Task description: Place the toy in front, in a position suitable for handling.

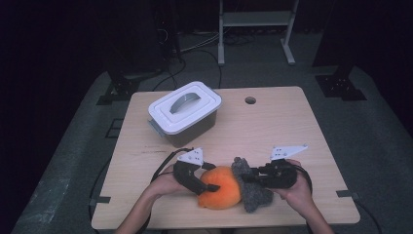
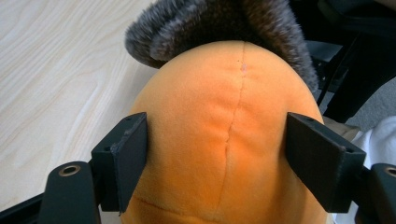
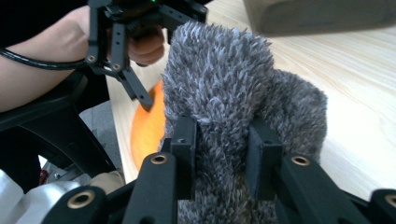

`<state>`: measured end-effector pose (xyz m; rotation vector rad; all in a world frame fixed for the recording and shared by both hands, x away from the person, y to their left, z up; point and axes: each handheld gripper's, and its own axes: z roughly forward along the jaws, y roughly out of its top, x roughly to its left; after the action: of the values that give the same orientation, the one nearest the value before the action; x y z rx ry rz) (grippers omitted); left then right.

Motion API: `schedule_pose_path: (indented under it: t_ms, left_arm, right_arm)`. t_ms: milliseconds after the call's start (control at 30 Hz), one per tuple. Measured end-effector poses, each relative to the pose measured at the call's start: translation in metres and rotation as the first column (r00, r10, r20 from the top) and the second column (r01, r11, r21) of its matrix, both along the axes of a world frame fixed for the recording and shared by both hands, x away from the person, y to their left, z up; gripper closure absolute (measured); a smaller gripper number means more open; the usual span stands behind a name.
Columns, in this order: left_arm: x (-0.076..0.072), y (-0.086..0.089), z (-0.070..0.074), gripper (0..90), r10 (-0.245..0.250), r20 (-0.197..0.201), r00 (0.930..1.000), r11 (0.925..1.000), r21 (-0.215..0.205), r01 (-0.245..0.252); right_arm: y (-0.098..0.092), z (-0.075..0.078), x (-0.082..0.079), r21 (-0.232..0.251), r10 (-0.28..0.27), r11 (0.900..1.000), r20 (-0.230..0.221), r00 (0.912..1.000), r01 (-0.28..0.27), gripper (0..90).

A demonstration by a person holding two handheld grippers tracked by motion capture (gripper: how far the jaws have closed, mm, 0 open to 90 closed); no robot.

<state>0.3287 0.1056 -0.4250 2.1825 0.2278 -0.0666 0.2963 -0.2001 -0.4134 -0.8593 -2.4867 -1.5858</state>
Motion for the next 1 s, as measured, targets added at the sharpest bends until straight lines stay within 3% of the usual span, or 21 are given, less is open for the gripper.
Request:
schedule_pose_path:
  t_ms: [100,200,533,733,833,933,1000]
  left_arm:
    - [-0.001,0.000,0.000,22.8,-0.007,0.000,1.0000,1.0000,-0.001,0.007]
    - [-0.002,-0.002,0.000,21.0,-0.017,0.005,0.9999,0.9999,0.000,0.017]
    - [-0.005,-0.007,-0.001,17.5,-0.027,0.018,0.9995,0.9996,0.007,0.027]
    - [-0.007,-0.009,0.000,14.2,-0.033,0.022,0.9992,0.9993,0.021,0.032]
    - [-0.009,-0.014,-0.002,9.8,-0.033,0.031,0.9990,0.9990,0.029,0.032]
    - [-0.011,-0.016,-0.002,8.8,-0.037,0.044,0.9984,0.9986,0.040,0.035]
    - [-0.010,-0.015,-0.002,8.9,-0.035,0.039,0.9986,0.9988,0.035,0.034]
  right_arm:
    - [0.006,-0.008,0.000,-0.043,0.016,0.999,-0.015,0.9998,-0.017,65.8]
    - [0.005,-0.016,0.001,-0.013,0.021,1.000,-0.058,0.9981,-0.022,62.8]
    - [0.013,-0.007,-0.001,-0.004,0.012,1.000,-0.008,0.9999,-0.012,49.4]
    - [0.019,-0.007,-0.002,-0.018,-0.002,1.000,0.000,1.0000,0.002,51.0]
    - [0.023,-0.008,-0.005,-0.040,-0.004,0.999,0.021,0.9998,0.005,45.4]
    - [0.028,-0.010,-0.009,-0.081,-0.008,0.997,0.033,0.9994,0.010,47.0]
    - [0.026,-0.009,-0.009,-0.074,-0.010,0.997,0.027,0.9996,0.012,49.8]
